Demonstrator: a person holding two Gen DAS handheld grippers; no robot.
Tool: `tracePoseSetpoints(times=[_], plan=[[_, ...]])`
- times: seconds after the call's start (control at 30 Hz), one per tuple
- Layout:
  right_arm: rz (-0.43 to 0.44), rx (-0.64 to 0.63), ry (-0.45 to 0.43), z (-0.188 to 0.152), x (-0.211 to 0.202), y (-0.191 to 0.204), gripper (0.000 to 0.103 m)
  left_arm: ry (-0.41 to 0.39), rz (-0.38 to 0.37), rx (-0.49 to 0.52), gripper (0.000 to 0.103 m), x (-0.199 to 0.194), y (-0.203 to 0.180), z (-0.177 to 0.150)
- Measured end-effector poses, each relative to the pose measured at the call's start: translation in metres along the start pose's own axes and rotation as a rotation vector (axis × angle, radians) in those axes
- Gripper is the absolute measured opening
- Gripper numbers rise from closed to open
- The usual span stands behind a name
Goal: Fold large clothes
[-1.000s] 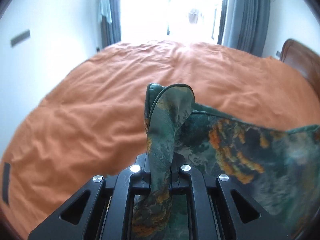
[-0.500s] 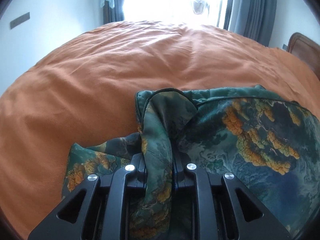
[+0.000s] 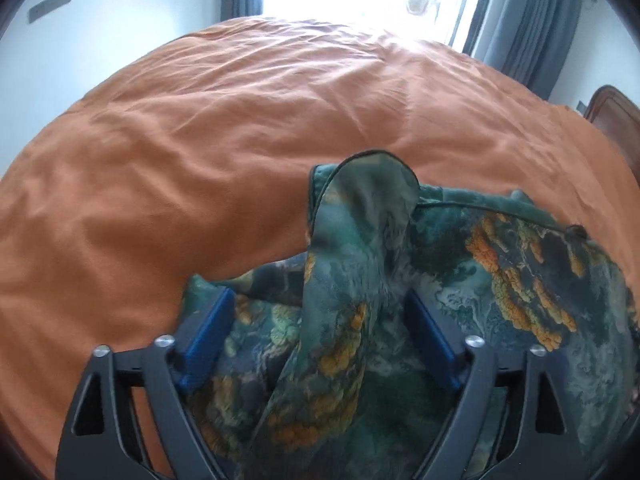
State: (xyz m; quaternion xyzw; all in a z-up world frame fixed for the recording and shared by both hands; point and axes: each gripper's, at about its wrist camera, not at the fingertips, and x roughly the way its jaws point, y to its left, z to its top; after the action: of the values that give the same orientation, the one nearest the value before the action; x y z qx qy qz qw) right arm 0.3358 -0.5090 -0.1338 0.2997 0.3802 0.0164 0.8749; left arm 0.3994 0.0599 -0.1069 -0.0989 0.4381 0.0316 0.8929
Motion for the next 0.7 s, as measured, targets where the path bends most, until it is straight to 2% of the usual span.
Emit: tracePoseSetpoints(times=[0.03,0.1,0.13,0.27,0.37,0.43,0.47,0.53,0.63,0.7], plan=[[-0.035,-0.021,-0.025,0.002,-0.016,0.007,0.048,-0.006,-0.016,-0.017,0.096,-0.013,0.006,-0.002],[-0.093,-0.084,-0.070,-0.001,-0.046,0.021,0.051,-0.011,-0.058,-0.014,0.098,-0.036,0.013,-0.011],[-0.092,-0.117,-0.081,-0.005,-0.061,0.028,0.051,-0.013,-0.066,0.004,0.098,-0.048,0.015,-0.019],[-0.004,-0.243,-0.106,-0.044,-0.114,0.054,0.051,-0.041,-0.065,0.122,0.100,-0.082,0.009,-0.064],[0.117,-0.228,-0.068,-0.091,-0.139,0.053,0.051,-0.016,-0.037,0.171,0.100,-0.086,0.006,-0.097],[0.149,-0.211,-0.025,-0.118,-0.136,0.049,0.051,0.007,-0.042,0.175,0.100,-0.083,0.006,-0.114],[0.105,-0.227,-0.014,-0.130,-0.132,0.047,0.051,0.016,-0.044,0.162,0.100,-0.081,0.008,-0.123],[-0.048,-0.253,-0.071,-0.147,-0.131,0.041,0.051,-0.003,-0.032,0.144,0.103,-0.082,0.010,-0.132],[-0.091,-0.239,-0.159,-0.166,-0.142,0.042,0.052,0.000,-0.058,0.074,0.103,-0.077,0.018,-0.142],[-0.104,-0.238,-0.199,-0.182,-0.148,0.045,0.053,0.027,-0.127,-0.057,0.103,-0.071,0.031,-0.149]])
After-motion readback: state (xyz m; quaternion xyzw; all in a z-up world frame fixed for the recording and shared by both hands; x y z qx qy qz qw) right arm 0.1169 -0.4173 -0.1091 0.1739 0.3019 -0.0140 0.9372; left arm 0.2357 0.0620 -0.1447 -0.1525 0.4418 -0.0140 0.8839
